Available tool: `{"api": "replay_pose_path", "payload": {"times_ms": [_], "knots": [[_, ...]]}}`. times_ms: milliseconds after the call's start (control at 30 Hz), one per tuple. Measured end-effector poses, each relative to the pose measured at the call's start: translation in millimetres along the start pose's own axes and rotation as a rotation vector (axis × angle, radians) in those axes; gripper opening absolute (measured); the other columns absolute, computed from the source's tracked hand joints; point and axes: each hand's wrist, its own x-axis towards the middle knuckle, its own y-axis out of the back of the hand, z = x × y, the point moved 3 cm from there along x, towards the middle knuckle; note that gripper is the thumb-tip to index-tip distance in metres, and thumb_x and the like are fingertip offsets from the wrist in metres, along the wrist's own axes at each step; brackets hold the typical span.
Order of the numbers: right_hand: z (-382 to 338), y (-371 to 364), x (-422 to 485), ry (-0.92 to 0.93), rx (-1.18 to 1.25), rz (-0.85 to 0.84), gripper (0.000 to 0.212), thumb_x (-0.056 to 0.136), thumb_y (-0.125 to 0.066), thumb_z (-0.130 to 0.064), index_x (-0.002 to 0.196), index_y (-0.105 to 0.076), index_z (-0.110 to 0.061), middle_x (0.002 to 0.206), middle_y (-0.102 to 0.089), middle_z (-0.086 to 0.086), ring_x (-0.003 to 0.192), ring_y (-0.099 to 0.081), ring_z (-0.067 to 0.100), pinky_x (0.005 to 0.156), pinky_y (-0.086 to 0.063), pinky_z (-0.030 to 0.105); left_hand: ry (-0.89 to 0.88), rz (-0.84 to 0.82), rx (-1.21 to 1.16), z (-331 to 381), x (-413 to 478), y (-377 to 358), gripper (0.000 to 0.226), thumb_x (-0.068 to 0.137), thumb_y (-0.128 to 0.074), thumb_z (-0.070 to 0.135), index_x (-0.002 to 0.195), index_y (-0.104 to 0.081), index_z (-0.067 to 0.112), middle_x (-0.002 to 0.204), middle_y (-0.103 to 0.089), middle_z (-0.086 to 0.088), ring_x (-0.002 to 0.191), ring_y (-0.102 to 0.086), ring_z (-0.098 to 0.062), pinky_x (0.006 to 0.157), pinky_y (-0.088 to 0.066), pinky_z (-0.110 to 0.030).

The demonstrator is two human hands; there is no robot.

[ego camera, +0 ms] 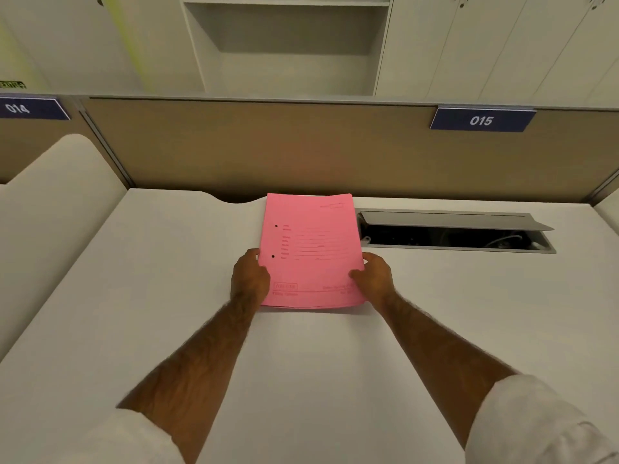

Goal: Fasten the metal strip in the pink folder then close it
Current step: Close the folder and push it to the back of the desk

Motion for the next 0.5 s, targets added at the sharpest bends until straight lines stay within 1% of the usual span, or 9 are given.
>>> {"api": "replay_pose_path", "payload": {"times_ms": [67,133,200,267,333,400,433,467,500], "knots": [[0.8,-5.1,4.7,0.007,-0.009,-0.007,0.037,0.088,-0.057,-0.007,0.125,-0.061,-0.010,0.123,-0.068,0.010,0.094,-0.061,0.024,0.084,-0.054,0.035,-0.025,0.011,0.032,-3.2,3.8,-3.5,0.030,0.098,-0.049,0.009,0.127,-0.061,0.007,0.126,-0.069,-0.016,0.105,-0.068,-0.036,0.082,-0.054,-0.037],[0.8,-8.4,7.0,0.018,-0.016,-0.016,0.036,0.091,-0.056,-0.009,0.126,-0.060,-0.012,0.123,-0.068,0.009,0.092,-0.061,0.023,0.083,-0.054,0.035,-0.038,0.018,0.078,-4.3,6.4,-5.7,0.033,0.098,-0.049,0.006,0.129,-0.060,0.005,0.126,-0.067,-0.017,0.108,-0.066,-0.036,0.084,-0.054,-0.037],[-0.3,-10.9,8.0,0.036,-0.025,-0.026,0.036,0.093,-0.056,-0.011,0.129,-0.056,-0.015,0.125,-0.066,0.008,0.093,-0.061,0.024,0.083,-0.054,0.037,-0.038,0.013,0.139,-4.1,8.1,-7.3,0.036,0.098,-0.049,0.009,0.134,-0.057,0.006,0.128,-0.061,-0.017,0.112,-0.063,-0.035,0.086,-0.054,-0.038],[-1.6,-12.9,7.8,0.054,-0.047,-0.031,0.037,0.094,-0.056,-0.013,0.130,-0.053,-0.015,0.126,-0.065,0.007,0.100,-0.064,0.027,0.088,-0.056,0.041,-0.050,-0.002,0.212,-4.4,8.6,-10.3,0.039,0.099,-0.049,0.013,0.137,-0.054,0.007,0.129,-0.057,-0.017,0.116,-0.060,-0.035,0.092,-0.054,-0.043],[-2.6,-14.5,6.6,0.077,-0.081,-0.016,0.037,0.094,-0.057,-0.015,0.130,-0.052,-0.015,0.125,-0.065,0.008,0.104,-0.065,0.029,0.090,-0.056,0.042,-0.088,0.004,0.300,-5.1,5.6,-14.8,0.037,0.100,-0.047,0.017,0.135,-0.055,0.007,0.128,-0.056,-0.016,0.117,-0.058,-0.032,0.095,-0.054,-0.044],[-3.0,-15.5,4.6,0.088,-0.133,0.011,0.037,0.093,-0.057,-0.018,0.130,-0.052,-0.014,0.123,-0.063,0.009,0.103,-0.064,0.029,0.089,-0.057,0.042,-0.136,0.017,0.382,-6.3,0.6,-19.9,0.036,0.101,-0.045,0.020,0.133,-0.055,0.008,0.130,-0.056,-0.014,0.118,-0.057,-0.030,0.097,-0.054,-0.042],[-2.7,-16.1,3.8,0.087,-0.177,0.023,0.037,0.093,-0.056,-0.021,0.130,-0.051,-0.014,0.121,-0.061,0.010,0.103,-0.063,0.029,0.089,-0.057,0.043,-0.165,0.012,0.416,-8.2,-1.6,-23.3,0.039,0.102,-0.044,0.022,0.137,-0.052,0.008,0.136,-0.054,-0.015,0.123,-0.056,-0.030,0.102,-0.051,-0.042],[-2.1,-16.8,2.8,0.089,-0.236,0.034,0.038,0.094,-0.054,-0.023,0.130,-0.050,-0.013,0.120,-0.059,0.012,0.104,-0.061,0.029,0.089,-0.056,0.044,-0.190,-0.007,0.444,-10.9,-3.9,-27.2,0.045,0.103,-0.042,0.024,0.145,-0.045,0.008,0.146,-0.049,-0.015,0.133,-0.050,-0.031,0.109,-0.046,-0.043],[-1.1,-17.8,2.3,0.101,-0.303,0.045,0.039,0.094,-0.052,-0.025,0.130,-0.049,-0.012,0.118,-0.056,0.013,0.107,-0.058,0.029,0.090,-0.054,0.044,-0.208,-0.038,0.466,-14.0,-5.6,-31.0,0.051,0.104,-0.040,0.026,0.153,-0.035,0.008,0.158,-0.038,-0.015,0.144,-0.040,-0.033,0.118,-0.037,-0.043]]}}
